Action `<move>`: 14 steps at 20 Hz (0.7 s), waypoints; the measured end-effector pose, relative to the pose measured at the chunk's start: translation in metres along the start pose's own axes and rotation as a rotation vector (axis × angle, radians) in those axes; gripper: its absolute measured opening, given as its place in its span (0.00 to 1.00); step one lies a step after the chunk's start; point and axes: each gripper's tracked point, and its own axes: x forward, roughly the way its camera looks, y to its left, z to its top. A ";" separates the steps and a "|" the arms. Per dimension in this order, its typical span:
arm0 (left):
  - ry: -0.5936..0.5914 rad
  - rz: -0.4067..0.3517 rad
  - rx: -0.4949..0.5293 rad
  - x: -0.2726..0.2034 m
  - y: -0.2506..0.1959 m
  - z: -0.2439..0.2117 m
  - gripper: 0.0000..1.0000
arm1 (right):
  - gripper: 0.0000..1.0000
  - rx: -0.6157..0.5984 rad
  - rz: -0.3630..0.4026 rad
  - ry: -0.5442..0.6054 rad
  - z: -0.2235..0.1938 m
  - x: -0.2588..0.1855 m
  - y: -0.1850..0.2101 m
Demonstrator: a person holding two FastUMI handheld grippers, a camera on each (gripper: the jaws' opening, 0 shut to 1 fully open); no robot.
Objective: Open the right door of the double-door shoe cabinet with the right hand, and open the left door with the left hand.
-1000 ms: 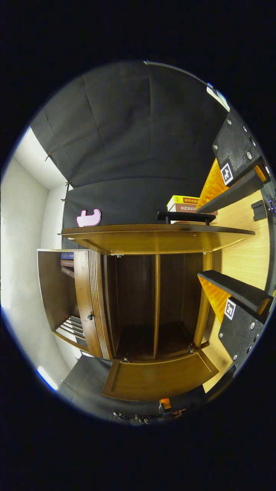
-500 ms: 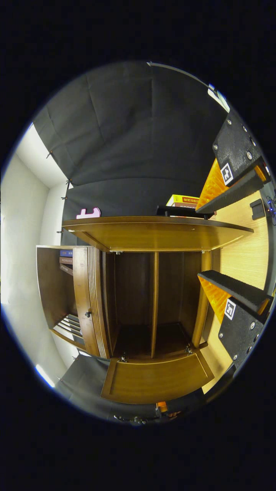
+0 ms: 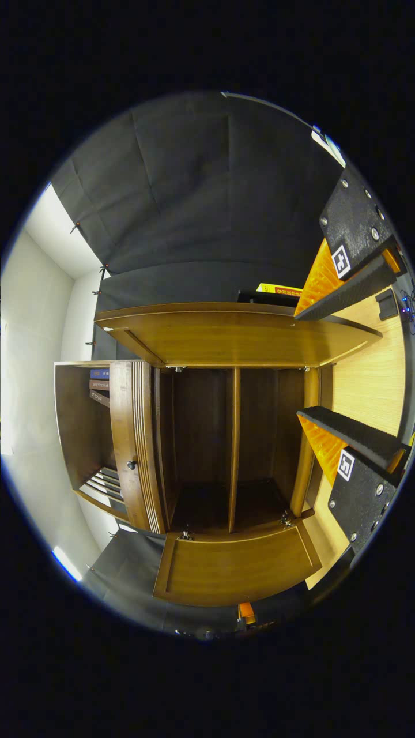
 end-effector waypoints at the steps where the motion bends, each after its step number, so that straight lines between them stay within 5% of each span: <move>1: 0.004 0.009 -0.018 -0.007 -0.005 0.000 0.14 | 0.92 0.002 0.004 0.000 0.000 0.002 0.002; 3: -0.005 0.041 -0.013 -0.019 -0.013 0.006 0.08 | 0.92 0.003 0.013 -0.005 0.003 0.006 0.003; 6: -0.030 0.049 -0.014 -0.028 -0.046 0.026 0.13 | 0.85 0.007 0.032 -0.002 0.003 0.010 0.007; 7: -0.037 0.043 -0.016 -0.029 -0.059 0.031 0.08 | 0.98 0.006 0.037 -0.002 0.003 0.010 0.006; 10: -0.057 0.039 -0.011 -0.022 -0.097 0.045 0.08 | 0.98 0.000 0.057 -0.004 0.004 0.010 0.005; 14: -0.038 -0.011 -0.067 -0.003 -0.148 0.042 0.19 | 0.98 0.000 0.076 0.000 0.003 0.010 0.001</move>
